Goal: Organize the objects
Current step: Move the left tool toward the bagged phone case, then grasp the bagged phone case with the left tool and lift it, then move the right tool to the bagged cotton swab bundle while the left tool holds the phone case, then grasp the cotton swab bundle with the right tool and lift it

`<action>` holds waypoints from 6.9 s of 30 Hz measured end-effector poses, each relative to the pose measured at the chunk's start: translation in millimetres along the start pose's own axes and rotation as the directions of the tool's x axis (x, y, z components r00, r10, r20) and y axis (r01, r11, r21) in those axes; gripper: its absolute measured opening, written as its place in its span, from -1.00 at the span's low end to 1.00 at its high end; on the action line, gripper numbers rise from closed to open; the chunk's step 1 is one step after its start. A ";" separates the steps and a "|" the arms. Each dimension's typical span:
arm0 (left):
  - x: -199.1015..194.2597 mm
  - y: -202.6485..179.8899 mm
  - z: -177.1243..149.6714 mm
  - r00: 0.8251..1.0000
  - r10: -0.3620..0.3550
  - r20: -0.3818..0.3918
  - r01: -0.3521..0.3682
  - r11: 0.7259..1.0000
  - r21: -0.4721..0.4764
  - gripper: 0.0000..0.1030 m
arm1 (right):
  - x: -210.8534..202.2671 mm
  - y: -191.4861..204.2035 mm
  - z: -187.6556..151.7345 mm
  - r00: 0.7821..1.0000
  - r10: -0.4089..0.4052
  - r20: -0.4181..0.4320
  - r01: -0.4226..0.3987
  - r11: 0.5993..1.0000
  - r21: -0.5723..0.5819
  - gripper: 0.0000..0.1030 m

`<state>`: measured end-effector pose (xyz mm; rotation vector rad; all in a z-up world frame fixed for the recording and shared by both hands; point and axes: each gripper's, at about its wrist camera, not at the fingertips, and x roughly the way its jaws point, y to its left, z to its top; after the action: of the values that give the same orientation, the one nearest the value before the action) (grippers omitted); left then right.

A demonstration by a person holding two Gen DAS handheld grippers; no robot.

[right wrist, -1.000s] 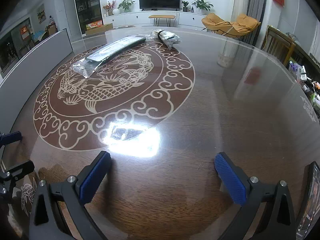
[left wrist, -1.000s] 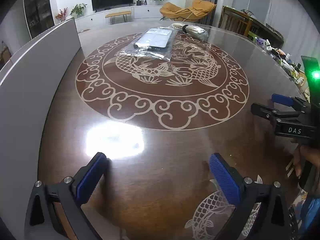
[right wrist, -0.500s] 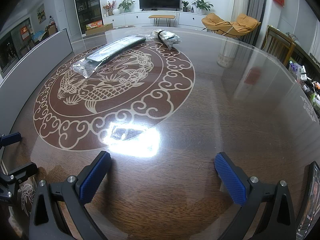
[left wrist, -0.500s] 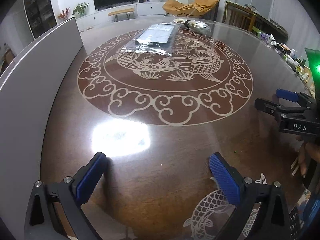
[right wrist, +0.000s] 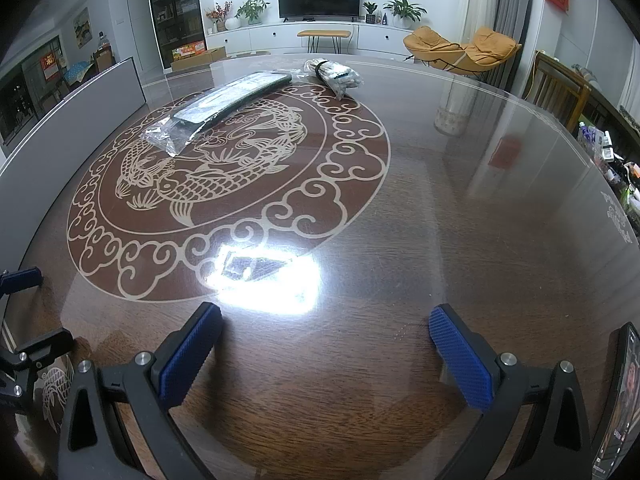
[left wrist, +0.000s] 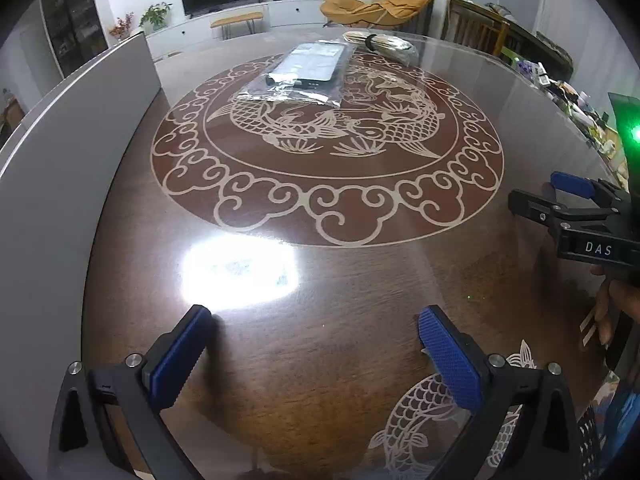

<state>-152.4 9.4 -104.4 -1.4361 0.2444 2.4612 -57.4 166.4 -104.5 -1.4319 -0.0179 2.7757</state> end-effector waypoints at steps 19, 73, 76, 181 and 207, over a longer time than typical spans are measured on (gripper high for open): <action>10.5 36.4 157.8 0.993 -0.091 0.076 0.086 0.994 0.064 1.00 | 0.2 0.2 0.0 1.000 0.000 0.000 0.000 1.000 0.000 1.00; 100.5 74.4 158.5 0.989 0.119 0.091 -0.101 0.977 -0.187 0.51 | 0.7 0.0 0.0 1.000 0.002 0.000 -0.002 1.000 0.000 1.00; 88.1 80.4 131.4 0.985 0.149 0.091 -0.125 0.965 -0.230 0.55 | 0.7 -0.1 -0.1 1.000 0.002 0.000 -0.002 1.000 0.000 1.00; 81.4 71.8 107.8 0.988 0.132 0.076 -0.114 0.972 -0.206 1.00 | 82.1 41.4 115.6 0.999 0.021 0.047 -0.017 0.995 -0.094 -0.42; 81.6 71.5 107.5 0.988 0.132 0.076 -0.114 0.972 -0.205 1.00 | 22.5 20.8 25.0 0.999 -0.037 0.009 0.037 0.997 0.064 0.91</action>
<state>-302.1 -15.1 -122.4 -1.4221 0.0695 2.7100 -91.1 146.1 -108.7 -1.3884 0.0426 2.7279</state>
